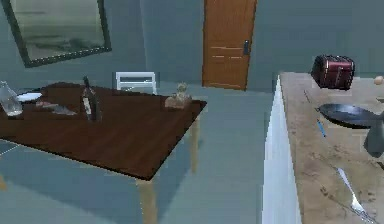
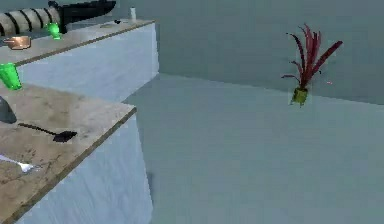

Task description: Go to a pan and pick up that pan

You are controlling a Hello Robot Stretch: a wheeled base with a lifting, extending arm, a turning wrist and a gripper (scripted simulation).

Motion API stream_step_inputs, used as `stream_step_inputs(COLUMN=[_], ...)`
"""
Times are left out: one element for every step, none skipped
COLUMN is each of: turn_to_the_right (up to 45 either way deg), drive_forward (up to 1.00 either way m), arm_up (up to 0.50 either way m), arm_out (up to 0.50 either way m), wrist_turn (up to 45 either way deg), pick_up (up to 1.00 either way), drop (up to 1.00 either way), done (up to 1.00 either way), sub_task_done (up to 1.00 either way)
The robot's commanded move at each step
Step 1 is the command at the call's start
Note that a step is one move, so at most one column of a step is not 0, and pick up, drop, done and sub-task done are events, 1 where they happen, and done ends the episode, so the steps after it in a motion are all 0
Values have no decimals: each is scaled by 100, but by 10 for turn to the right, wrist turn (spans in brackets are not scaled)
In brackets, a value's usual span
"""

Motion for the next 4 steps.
stream_step_inputs(turn_to_the_right=[450,450,0,-120], drive_forward=[0,0,90,0], arm_up=[0,0,0,0], arm_out=[0,0,0,0], wrist_turn=[0,0,0,0], pick_up=[0,0,0,0], drop=[0,0,0,0], done=[0,0,0,0], sub_task_done=[0,0,0,0])
